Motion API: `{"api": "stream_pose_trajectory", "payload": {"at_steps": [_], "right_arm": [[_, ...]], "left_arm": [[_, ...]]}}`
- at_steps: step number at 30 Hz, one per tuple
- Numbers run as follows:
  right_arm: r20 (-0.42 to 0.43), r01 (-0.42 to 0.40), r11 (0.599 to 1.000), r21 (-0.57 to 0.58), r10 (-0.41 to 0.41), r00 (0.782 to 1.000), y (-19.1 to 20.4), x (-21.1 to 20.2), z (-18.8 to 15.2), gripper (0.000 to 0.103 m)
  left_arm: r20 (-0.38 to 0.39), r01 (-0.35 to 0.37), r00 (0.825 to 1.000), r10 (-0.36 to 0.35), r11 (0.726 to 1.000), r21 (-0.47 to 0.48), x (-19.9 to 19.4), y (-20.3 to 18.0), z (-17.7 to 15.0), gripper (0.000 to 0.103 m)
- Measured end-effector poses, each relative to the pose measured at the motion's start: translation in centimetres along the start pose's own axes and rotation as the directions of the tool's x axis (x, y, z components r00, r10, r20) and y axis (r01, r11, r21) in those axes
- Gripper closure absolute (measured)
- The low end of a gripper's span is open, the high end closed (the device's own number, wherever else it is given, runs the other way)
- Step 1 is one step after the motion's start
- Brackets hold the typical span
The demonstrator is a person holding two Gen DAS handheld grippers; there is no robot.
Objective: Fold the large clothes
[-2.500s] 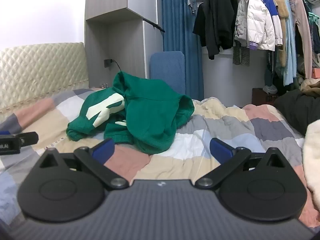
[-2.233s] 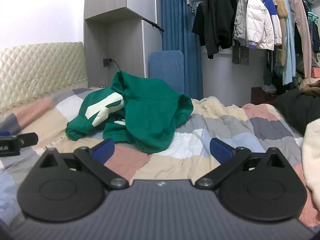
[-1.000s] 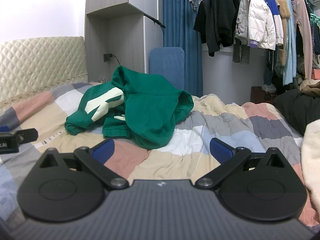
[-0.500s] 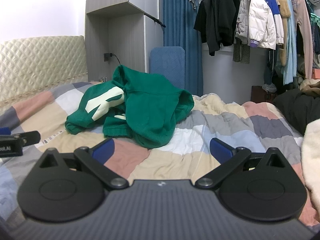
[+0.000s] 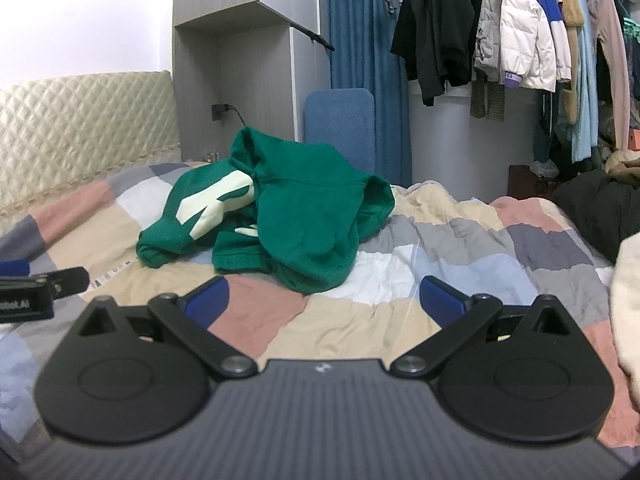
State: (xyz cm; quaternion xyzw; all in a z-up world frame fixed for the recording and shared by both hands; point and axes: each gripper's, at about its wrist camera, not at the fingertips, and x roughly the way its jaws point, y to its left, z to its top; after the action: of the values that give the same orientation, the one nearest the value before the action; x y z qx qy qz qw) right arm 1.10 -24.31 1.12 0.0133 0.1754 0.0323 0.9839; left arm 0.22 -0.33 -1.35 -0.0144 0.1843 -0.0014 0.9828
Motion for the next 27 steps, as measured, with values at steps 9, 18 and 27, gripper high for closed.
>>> {"api": "stream_pose_trajectory", "payload": {"at_steps": [9,18,27], "right_arm": [[0.000,-0.002,1.000,0.014,0.002,1.000,-0.1,0.1,0.0,0.000],[-0.004,0.002,1.000,0.030,-0.002,1.000,-0.1,0.3,0.1,0.000],[-0.019,-0.002,0.998,0.058,0.003,1.000,-0.2,0.8,0.2,0.000]], "left_arm": [[-0.009,0.008,1.000,-0.008,1.000,0.001,0.5,-0.2,-0.3,0.000],[-0.015,0.014,1.000,-0.014,1.000,0.004,0.8,-0.5,-0.6,0.000],[-0.030,0.025,0.999,-0.025,1.000,0.006,1.2,-0.5,-0.7,0.000]]}}
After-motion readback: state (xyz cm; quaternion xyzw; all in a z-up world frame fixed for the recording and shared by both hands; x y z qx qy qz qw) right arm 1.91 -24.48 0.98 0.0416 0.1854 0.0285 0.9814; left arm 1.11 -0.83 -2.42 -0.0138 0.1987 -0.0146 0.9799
